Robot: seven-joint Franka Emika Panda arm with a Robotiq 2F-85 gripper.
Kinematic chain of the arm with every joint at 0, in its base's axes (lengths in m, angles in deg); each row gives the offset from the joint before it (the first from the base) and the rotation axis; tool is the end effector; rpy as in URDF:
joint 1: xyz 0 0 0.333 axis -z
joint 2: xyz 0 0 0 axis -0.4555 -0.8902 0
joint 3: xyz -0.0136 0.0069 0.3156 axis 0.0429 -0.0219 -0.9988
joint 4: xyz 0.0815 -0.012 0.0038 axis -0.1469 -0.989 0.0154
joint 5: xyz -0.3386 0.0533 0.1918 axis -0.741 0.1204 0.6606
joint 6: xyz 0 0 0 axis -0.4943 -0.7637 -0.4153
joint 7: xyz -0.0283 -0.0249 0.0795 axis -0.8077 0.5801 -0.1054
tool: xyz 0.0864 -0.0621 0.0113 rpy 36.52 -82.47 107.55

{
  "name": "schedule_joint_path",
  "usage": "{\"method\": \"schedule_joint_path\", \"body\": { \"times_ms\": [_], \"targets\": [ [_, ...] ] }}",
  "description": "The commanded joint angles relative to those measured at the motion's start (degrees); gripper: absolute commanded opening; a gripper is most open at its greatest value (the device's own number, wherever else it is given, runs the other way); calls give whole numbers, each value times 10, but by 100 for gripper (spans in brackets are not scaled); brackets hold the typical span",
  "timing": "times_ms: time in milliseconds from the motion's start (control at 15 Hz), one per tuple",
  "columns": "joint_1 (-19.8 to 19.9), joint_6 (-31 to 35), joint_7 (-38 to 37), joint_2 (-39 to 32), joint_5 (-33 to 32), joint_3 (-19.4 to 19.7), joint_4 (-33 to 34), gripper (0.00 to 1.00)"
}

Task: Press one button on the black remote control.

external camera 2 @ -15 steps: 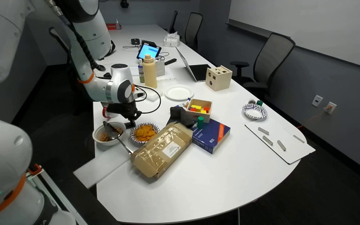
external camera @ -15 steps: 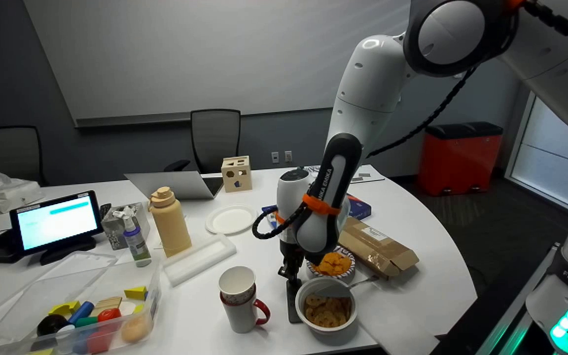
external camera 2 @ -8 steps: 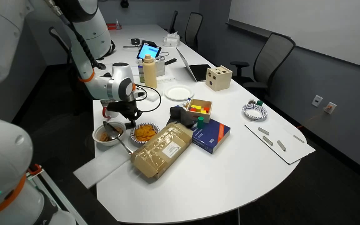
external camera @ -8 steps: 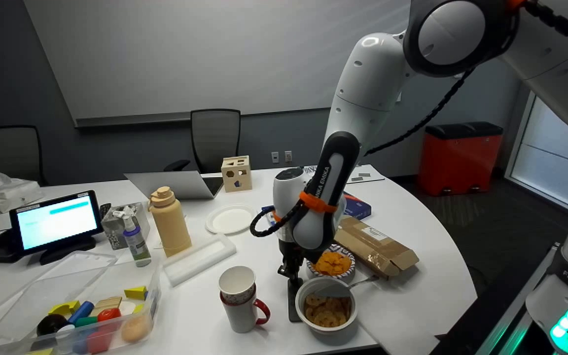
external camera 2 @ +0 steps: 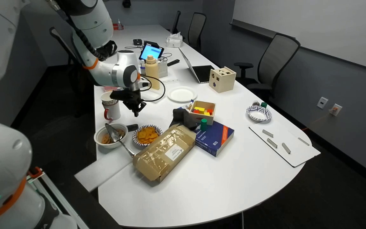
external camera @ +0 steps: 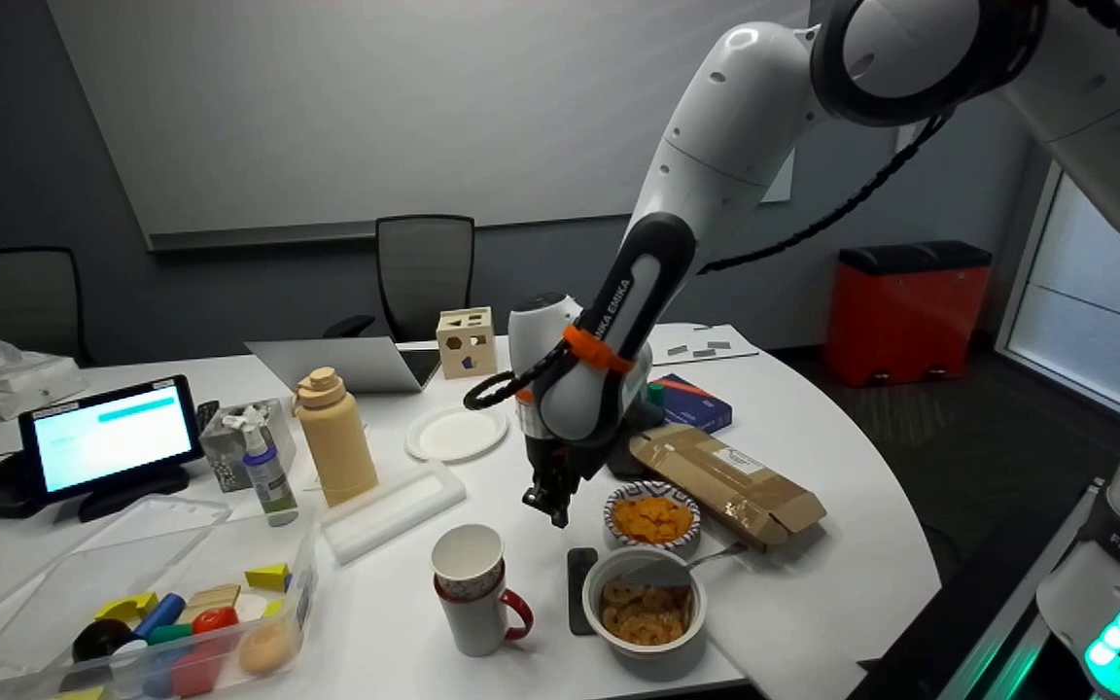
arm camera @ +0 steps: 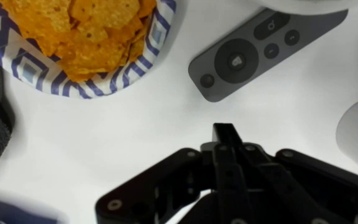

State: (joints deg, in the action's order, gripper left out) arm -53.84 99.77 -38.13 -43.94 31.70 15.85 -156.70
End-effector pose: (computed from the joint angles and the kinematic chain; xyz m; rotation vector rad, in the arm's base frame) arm 0.5337 0.3042 0.1122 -3.0667 -0.6131 -0.0275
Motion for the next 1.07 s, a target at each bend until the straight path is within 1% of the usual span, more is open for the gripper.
{"method": "schedule_joint_path", "body": {
  "times_ms": [0,67,200,267,333,400,600,1000],
  "targets": [
    [12,-47,-22,38,-5,-13,3,34],
    [14,-59,-26,47,-5,-15,3,43],
    [14,-78,-36,62,-6,-15,2,56],
    [14,-88,-41,69,-7,-15,2,65],
    [13,-98,-47,76,-8,-15,1,72],
    [15,-105,-51,80,-8,-15,2,81],
    [18,-123,-60,92,-7,-18,1,100],
    [19,-136,-74,100,-11,-20,1,100]
  ]
}}
